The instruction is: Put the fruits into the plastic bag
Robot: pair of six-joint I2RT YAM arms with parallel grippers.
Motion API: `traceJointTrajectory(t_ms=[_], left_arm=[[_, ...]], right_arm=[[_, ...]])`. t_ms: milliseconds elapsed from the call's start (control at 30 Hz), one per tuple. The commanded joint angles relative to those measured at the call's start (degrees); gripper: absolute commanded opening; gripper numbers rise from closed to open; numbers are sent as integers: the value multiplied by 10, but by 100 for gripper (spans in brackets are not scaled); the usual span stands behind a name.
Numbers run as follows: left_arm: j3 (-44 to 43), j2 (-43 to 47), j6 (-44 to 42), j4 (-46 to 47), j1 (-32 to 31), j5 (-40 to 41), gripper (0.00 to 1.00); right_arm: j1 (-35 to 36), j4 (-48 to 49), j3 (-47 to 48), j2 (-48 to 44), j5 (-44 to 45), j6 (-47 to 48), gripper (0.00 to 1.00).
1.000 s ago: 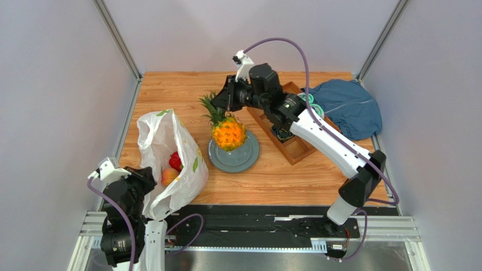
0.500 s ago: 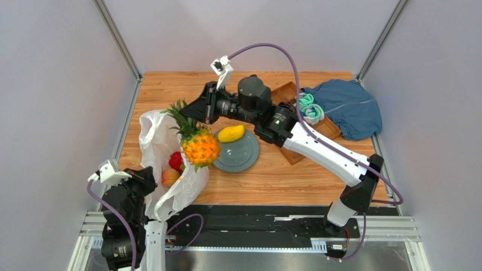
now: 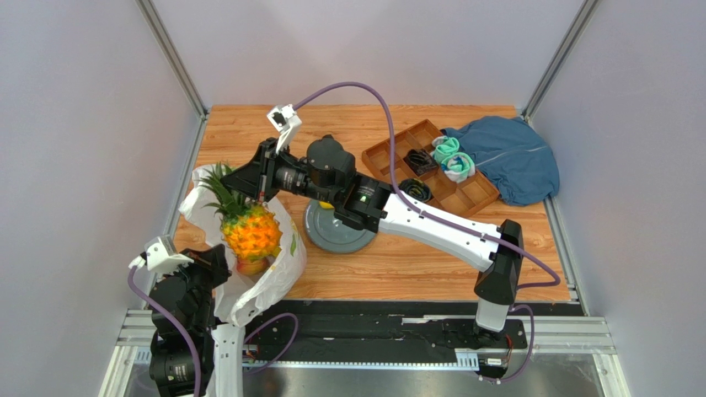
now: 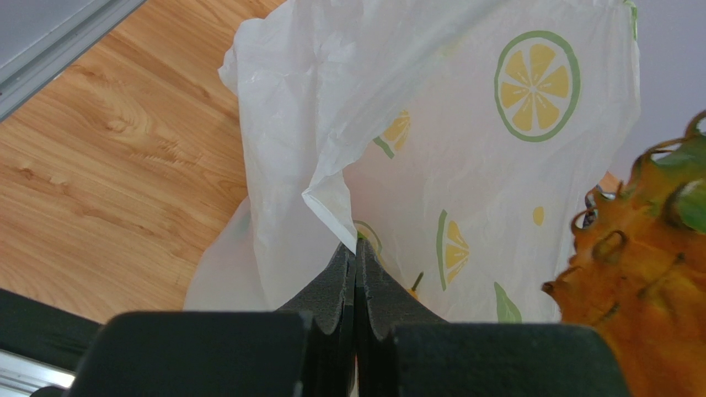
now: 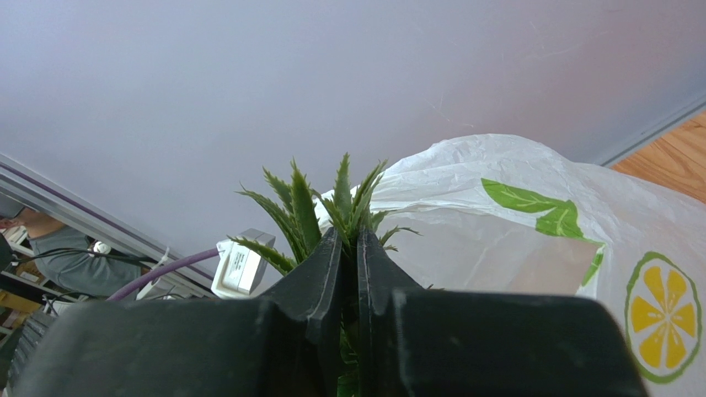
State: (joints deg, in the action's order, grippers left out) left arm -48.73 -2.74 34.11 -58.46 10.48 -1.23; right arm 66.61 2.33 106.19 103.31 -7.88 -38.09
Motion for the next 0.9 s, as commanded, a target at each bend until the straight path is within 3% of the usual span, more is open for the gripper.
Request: traceJointTrajectory(t_ms=[0, 300, 600, 867], left_arm=[[2, 10, -9, 16, -1, -3, 0], [0, 14, -7, 14, 0, 4, 0], [0, 17, -2, 11, -1, 11, 0], [-1, 16, 2, 8, -1, 28, 0]], right_arm=[[24, 93, 21, 20, 51, 27, 0], [63, 135, -45, 23, 110, 124, 0], [68, 122, -169, -35, 112, 205, 0], [81, 90, -216, -72, 93, 285, 0]])
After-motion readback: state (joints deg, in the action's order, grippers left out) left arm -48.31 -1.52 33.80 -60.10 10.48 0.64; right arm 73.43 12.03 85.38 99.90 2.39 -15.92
